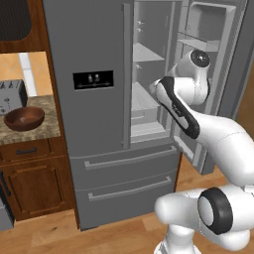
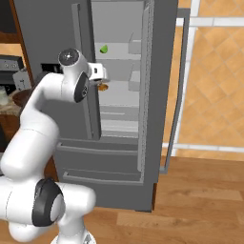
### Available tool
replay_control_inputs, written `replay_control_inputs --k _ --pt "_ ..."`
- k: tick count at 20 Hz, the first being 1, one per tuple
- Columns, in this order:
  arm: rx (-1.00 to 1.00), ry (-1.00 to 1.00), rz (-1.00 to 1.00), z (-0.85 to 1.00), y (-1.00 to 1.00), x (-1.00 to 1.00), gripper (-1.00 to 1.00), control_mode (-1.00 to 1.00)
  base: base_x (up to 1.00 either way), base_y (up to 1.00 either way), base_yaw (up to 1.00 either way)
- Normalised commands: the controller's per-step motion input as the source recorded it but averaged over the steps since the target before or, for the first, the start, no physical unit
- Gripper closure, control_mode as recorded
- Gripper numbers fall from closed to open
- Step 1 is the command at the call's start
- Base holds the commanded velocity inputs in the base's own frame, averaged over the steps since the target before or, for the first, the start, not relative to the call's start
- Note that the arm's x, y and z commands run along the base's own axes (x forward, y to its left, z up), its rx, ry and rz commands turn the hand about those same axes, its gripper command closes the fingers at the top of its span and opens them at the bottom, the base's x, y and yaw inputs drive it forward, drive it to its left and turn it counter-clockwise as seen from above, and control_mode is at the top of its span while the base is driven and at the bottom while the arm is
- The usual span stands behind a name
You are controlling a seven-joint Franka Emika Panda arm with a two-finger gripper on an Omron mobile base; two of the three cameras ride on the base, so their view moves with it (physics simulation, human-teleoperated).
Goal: Grab a lemon wedge from the fridge and one ice cube from the ice bowl, and put them in the glass of lemonade.
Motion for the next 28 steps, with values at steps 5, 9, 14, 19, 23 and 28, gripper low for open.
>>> replay_control_inputs --k 5,9,14,19,23,28 --pt "0.11 -0.06 0.19 0.3 0.33 -0.06 -1.0 -1.0 0.0 0.0 0.0" --pt "0.0 0.0 -0.07 0.7 0.28 0.01 -1.0 -1.0 0.0 0.0 0.0" --pt "0.01 0.0 -0.15 0.14 0.92 0.33 -1.0 -1.0 0.0 0.0 0.0" --pt "0.0 0.03 -0.12 -0.06 0.62 0.51 -1.0 -1.0 0.0 0.0 0.0" --pt "0.0 0.01 -0.09 -0.09 0.03 0.24 -1.0 -1.0 0.0 0.0 0.0" --pt "0.0 0.01 -0.02 -0.13 0.0 0.67 -1.0 -1.0 0.0 0.0 0.0"
